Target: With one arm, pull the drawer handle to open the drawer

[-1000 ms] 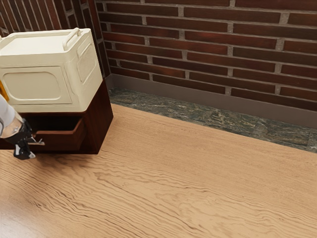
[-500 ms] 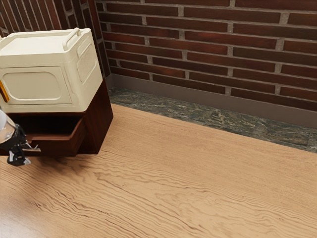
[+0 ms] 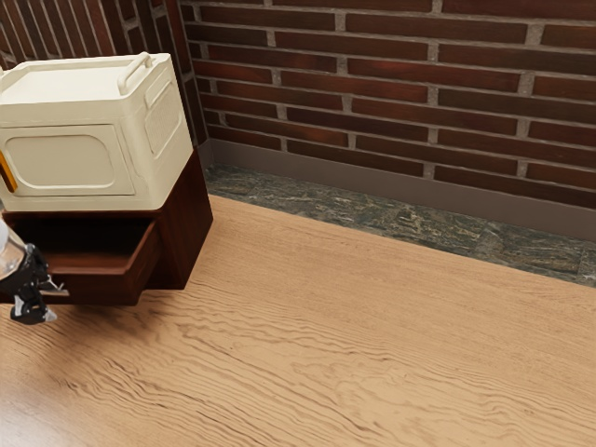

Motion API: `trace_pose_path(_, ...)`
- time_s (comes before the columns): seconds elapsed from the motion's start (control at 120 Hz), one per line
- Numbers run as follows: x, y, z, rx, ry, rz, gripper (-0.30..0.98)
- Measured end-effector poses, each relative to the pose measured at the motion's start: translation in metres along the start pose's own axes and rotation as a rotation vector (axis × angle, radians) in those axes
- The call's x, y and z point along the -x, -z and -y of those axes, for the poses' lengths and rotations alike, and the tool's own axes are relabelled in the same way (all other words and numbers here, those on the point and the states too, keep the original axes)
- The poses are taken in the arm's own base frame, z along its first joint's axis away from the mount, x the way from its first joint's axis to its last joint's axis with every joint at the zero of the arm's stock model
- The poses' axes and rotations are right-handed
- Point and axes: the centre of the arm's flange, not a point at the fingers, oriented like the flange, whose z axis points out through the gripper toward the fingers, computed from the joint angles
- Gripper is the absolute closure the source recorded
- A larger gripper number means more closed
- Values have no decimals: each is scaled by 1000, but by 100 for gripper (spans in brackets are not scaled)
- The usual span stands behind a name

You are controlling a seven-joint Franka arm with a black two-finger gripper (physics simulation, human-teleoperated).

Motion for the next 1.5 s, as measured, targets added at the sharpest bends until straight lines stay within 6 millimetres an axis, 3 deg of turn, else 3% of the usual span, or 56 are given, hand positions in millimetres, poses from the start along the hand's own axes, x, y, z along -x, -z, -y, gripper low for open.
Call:
trace_pose_path(0.817, -11, 12, 18, 7, 23, -5, 38)
trace_pose_path(1.1, -11, 17, 19, 8, 22, -3, 55)
trace_pose_path(1.308, -11, 17, 20, 1, 16, -6, 58)
trace_pose_path(1.5, -2, 36, 19, 49, -11, -23, 58)
